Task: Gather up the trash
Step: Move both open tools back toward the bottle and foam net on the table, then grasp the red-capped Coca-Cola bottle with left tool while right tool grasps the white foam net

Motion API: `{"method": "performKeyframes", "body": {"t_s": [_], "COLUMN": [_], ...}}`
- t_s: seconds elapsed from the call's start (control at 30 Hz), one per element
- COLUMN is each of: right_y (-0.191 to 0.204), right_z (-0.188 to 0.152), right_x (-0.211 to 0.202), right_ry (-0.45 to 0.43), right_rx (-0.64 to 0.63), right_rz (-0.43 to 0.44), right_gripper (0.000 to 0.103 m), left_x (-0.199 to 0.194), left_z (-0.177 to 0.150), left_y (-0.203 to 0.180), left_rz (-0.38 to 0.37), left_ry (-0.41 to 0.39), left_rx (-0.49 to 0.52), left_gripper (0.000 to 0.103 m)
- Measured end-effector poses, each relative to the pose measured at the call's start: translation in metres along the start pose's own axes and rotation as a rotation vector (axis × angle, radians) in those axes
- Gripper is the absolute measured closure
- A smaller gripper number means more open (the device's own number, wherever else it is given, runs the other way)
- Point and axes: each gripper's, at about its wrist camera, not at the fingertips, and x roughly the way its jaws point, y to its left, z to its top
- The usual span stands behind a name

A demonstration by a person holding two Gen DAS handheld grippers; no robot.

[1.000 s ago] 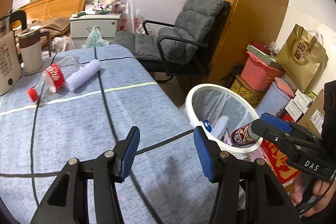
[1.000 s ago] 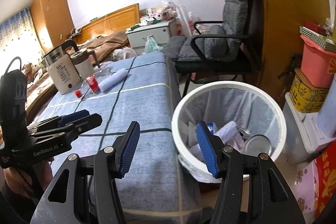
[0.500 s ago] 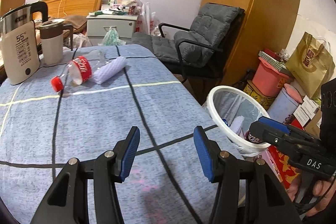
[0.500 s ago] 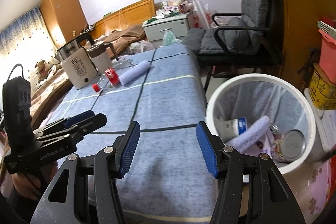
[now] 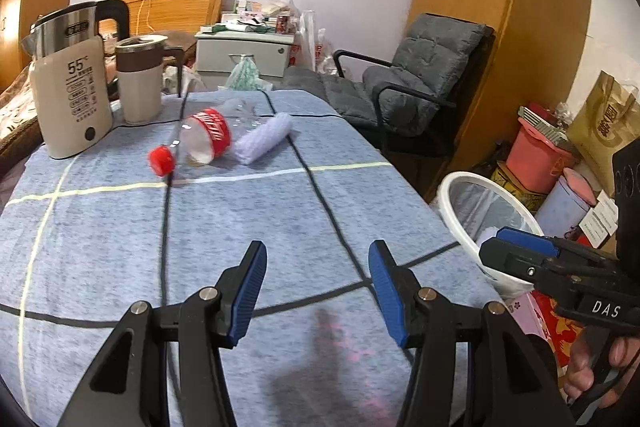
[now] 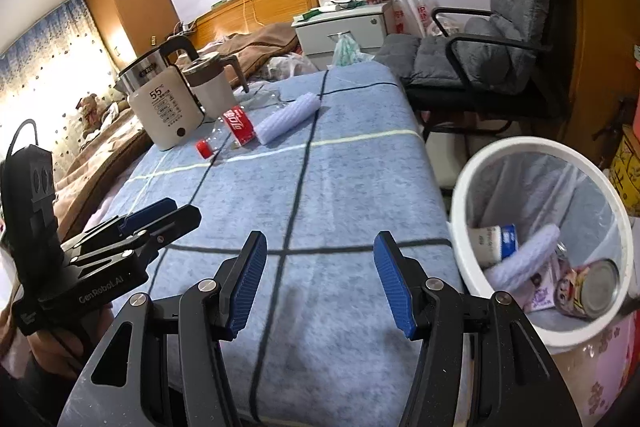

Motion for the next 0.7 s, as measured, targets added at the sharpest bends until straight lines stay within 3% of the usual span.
{"method": "performKeyframes", "body": {"t_s": [0.47, 0.7], "right_y": [0.031, 0.034], "right_z": [0.037, 0.052], "right_x": [0.044, 0.068], "right_ry": [0.014, 0.027], "right_rx": [-0.008, -0.012], "right_rz": [0.055, 0.057], "right_gripper": [0.046, 0.046], "left_x": [0.017, 0.040], "left_z": [0.036, 0.059], "left_y": [0.066, 0.093], "left_rz": [0.091, 0.095], "left_ry": [0.002, 0.003], "left_rx": [0.015, 0.032], "left_gripper": [0.047, 0.038]}}
